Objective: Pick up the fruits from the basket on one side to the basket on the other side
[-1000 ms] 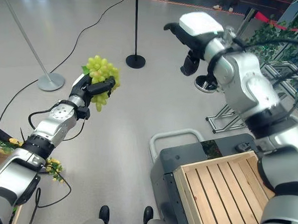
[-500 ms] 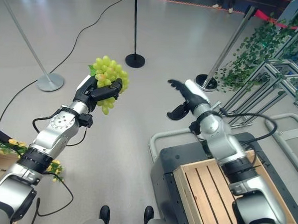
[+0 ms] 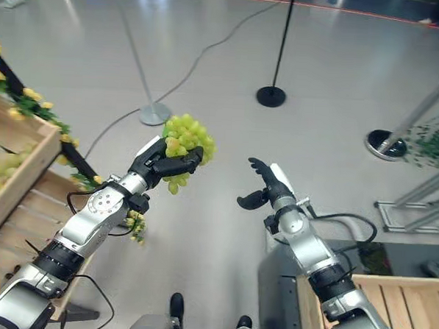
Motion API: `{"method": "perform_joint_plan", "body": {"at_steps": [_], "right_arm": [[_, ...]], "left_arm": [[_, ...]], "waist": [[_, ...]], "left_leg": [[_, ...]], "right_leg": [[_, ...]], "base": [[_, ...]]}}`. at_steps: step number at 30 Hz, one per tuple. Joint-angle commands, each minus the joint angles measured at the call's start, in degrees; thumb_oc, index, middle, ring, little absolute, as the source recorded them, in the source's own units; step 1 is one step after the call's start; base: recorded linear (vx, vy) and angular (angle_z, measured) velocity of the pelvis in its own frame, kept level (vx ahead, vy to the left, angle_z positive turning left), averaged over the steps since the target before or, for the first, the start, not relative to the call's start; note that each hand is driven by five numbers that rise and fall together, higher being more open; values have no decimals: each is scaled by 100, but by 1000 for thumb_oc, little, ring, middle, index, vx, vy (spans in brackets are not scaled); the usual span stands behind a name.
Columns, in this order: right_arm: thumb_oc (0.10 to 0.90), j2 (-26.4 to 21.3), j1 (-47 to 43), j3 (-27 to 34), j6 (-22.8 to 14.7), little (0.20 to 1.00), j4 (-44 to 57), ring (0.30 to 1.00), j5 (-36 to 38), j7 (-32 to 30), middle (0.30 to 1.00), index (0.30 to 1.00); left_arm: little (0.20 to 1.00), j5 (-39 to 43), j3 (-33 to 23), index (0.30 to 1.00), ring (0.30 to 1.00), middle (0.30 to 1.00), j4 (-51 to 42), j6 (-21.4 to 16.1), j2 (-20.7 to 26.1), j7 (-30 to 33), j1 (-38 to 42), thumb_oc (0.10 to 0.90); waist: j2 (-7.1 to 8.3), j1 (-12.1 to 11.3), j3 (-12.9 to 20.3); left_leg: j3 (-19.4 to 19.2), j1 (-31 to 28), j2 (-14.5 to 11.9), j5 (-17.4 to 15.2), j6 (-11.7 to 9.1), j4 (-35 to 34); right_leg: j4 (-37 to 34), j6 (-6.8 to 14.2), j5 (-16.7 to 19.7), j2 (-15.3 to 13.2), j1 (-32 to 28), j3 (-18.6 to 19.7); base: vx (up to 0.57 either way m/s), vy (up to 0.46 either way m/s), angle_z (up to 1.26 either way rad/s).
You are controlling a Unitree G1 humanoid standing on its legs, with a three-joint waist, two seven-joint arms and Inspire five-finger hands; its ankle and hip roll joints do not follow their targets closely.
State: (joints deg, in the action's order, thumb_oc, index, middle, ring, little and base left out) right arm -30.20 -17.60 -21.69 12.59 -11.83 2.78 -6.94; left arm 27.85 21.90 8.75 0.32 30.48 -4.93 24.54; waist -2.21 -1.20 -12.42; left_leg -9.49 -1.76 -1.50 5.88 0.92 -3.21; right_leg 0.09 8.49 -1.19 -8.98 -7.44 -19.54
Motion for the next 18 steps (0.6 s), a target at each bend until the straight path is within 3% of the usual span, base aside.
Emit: {"method": "perform_joint_plan", "body": {"at_steps": [1, 3, 7, 12, 18], "right_arm": [[800, -242, 353, 485, -937, 900, 837, 900, 64, -583, 900, 900], [800, -185, 660, 568, -1000, 900, 950, 900, 36, -708, 900, 900], [800, -198, 585, 541, -1102, 900, 812, 900, 131, -597, 900, 900], [800, -222, 393, 567, -883, 900, 653, 900, 471, -466, 900, 900], [800, -244, 746, 595, -852, 900, 664, 900, 367, -416, 900, 900]], "left_arm": [[300, 290, -409, 300, 300, 300, -741, -842, 259, -295, 696, 400], [300, 407, -305, 300, 300, 300, -794, -922, 325, -358, 699, 400], [300, 193, -170, 300, 300, 300, -781, -944, 372, -169, 905, 400], [300, 57, -303, 300, 300, 300, -894, -765, 307, 76, 902, 400], [300, -99, -517, 300, 300, 300, -1219, -777, 362, -96, 554, 400]], "waist": [[97, 105, 468], [86, 263, 447], [163, 410, 464], [317, 250, 573], [346, 133, 645]], "left_leg": [[310, -455, 108, -364, -118, -76], [679, -500, 153, -341, -64, -179], [725, -635, 15, -622, -146, -179], [583, -534, -308, -487, -361, -179], [683, -433, -453, -358, -485, -179]], "right_leg": [[1769, 73, 419, 195, 684, 716], [1831, 99, 547, 203, 895, 1235], [327, 93, 710, -88, 768, 1663], [-273, 13, 543, 131, 357, 1378], [-443, -96, 424, 250, 106, 1240]], "base": [[16, 9, 43], [42, -107, 105], [51, -220, 78], [20, -230, 59], [39, -112, 14]]}}
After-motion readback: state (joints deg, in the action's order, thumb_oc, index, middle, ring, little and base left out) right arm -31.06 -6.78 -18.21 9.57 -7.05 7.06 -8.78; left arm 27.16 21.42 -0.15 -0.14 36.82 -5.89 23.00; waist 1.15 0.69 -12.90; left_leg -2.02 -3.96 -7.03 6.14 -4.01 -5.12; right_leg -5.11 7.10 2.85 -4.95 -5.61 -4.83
